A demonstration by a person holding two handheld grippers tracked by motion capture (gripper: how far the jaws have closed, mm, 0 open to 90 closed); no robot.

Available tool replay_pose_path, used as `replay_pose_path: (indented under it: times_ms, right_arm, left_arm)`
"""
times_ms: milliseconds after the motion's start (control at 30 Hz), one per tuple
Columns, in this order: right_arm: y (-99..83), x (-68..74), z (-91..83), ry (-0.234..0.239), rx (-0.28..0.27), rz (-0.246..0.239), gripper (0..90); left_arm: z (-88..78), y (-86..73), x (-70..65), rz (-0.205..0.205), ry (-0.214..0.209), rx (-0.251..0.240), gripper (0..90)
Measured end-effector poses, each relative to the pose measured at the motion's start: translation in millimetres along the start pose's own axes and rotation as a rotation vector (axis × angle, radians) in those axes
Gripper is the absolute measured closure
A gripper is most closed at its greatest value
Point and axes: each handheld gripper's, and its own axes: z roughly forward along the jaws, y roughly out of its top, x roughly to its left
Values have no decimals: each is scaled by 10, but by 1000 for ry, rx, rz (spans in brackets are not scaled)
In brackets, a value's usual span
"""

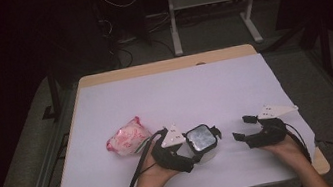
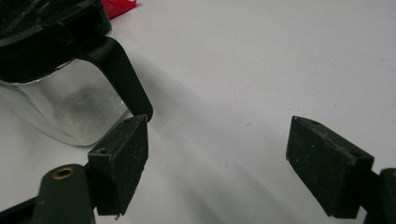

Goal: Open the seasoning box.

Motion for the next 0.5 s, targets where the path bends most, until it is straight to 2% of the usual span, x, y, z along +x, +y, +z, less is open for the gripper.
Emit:
replay_pose_path:
  times_ms: [500]
  right_arm:
    - [-3, 14, 20, 4, 10, -10, 206]
  left_arm:
    - [-26, 8, 13, -10, -9, -15, 183]
